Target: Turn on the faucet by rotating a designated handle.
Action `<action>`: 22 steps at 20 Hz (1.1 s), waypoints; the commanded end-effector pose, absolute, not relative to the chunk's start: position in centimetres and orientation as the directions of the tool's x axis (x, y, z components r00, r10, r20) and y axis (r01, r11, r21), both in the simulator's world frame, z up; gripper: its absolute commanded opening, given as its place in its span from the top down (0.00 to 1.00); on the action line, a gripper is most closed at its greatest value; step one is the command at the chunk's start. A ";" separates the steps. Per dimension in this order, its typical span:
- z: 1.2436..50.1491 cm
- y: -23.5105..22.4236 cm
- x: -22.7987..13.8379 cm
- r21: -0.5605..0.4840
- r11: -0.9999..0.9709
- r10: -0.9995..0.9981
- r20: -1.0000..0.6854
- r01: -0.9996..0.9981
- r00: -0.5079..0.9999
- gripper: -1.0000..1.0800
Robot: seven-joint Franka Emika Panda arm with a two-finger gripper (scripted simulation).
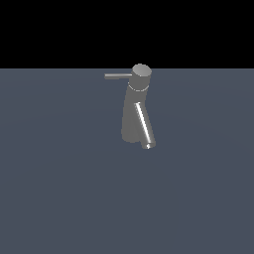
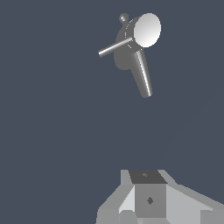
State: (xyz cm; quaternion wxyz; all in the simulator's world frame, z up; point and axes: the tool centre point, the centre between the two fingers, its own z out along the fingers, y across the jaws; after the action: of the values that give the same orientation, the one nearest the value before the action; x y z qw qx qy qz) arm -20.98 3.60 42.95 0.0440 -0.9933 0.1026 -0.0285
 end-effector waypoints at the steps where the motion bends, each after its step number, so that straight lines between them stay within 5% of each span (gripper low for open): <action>1: 41.9 4.1 -20.1 -0.120 -0.958 -0.269 0.060 -0.261 0.961 1.00; 22: 34.9 6.9 -10.9 -0.340 -0.688 -0.703 0.095 -0.641 0.705 1.00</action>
State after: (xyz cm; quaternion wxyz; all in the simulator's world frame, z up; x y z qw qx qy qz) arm -11.62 6.80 35.34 0.1361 -0.9202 0.3521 -0.1042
